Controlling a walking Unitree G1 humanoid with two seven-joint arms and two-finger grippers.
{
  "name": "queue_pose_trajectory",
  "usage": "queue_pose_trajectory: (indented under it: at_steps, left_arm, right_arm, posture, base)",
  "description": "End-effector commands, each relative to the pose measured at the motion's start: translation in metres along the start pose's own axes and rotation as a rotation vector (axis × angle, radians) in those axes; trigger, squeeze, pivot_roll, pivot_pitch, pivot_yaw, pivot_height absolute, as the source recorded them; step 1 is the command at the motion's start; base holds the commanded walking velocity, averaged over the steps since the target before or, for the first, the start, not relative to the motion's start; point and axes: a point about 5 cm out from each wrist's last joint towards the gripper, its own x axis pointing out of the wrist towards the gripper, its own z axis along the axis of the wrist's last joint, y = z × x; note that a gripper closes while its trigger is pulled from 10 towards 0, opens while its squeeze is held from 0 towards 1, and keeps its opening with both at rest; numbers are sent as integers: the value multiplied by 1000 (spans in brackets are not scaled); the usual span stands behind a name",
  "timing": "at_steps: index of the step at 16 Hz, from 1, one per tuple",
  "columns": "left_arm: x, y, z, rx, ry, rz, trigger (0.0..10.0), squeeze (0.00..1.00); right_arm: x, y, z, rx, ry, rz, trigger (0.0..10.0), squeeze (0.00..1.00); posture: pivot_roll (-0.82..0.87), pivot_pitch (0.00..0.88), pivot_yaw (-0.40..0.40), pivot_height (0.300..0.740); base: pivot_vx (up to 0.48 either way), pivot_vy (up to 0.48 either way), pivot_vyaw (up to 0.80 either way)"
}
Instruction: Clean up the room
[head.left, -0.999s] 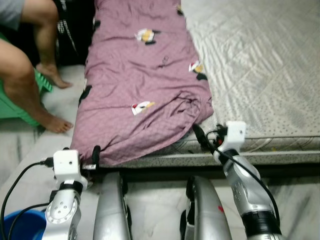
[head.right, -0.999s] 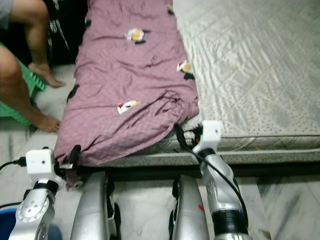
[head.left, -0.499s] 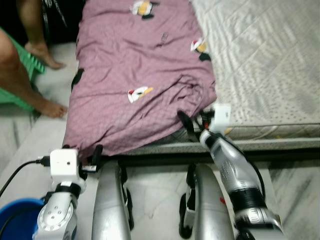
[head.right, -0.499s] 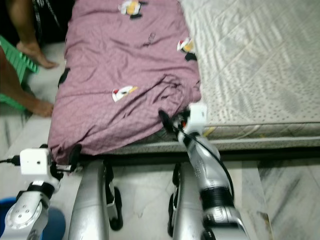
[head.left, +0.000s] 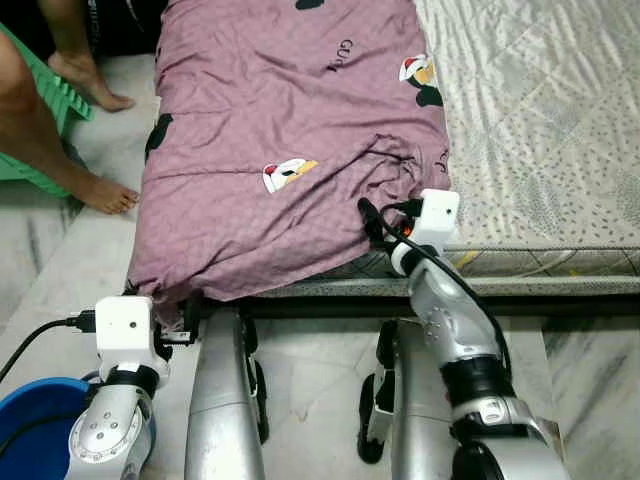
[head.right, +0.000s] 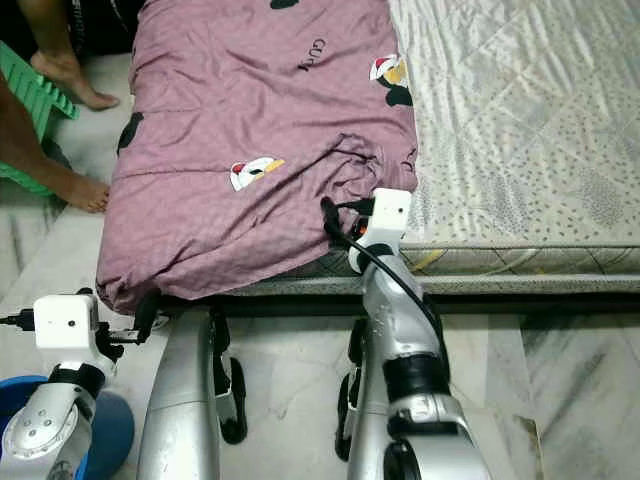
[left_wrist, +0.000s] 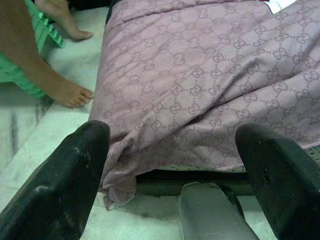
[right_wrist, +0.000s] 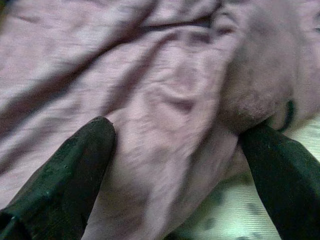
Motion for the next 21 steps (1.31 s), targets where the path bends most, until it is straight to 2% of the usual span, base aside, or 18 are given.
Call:
queue_pose_trajectory:
  at_steps: [1, 2, 3, 11, 14, 15, 18, 19, 21]
  left_arm:
    - [-4, 4, -3, 5, 29, 4, 10000, 0]
    - [-5, 4, -2, 7, 34, 6, 10000, 0]
    - [-5, 5, -2, 8, 39, 7, 10000, 0]
    - [-4, 5, -1, 13, 54, 1, 10000, 0]
    - [-3, 4, -1, 13, 57, 2, 10000, 0]
    - [-4, 5, -2, 14, 58, 3, 10000, 0]
    - [-3, 5, -2, 15, 58, 4, 10000, 0]
    - [-3, 5, -2, 15, 57, 4, 10000, 0]
    - [-2, 5, -2, 14, 57, 3, 10000, 0]
  right_arm:
    - [-1, -2, -6, -9, 13, -44, 7804, 0]
    - [0, -1, -5, -16, 9, -60, 5059, 0]
    - [0, -1, -6, -15, 9, -68, 0, 0]
    - [-9, -29, -22, 46, 78, -245, 0, 0]
    - [-16, -46, -28, 8, 110, -319, 0, 0]
    - [-22, -58, -30, -4, 124, -364, 0, 0]
    - [-32, -74, -31, -22, 133, -408, 0, 0]
    - [-45, -89, -31, -38, 142, -456, 0, 0]
    - [-63, -104, -34, -63, 157, -505, 0, 0]
  posture:
    - [151, 367, 27, 581]
    - [151, 367, 27, 581]
    - [150, 366, 26, 581]
    - [145, 366, 32, 581]
    - [146, 367, 30, 581]
    - [146, 367, 30, 581]
    - [144, 367, 29, 581]
    - [138, 366, 29, 581]
    - [130, 363, 28, 581]
  base:
    - [0, 0, 0]
    - [0, 0, 0]
    - [0, 0, 0]
    - [0, 0, 0]
    - [0, 0, 0]
    - [0, 0, 0]
    - [0, 0, 0]
    - [0, 0, 0]
    - [0, 0, 0]
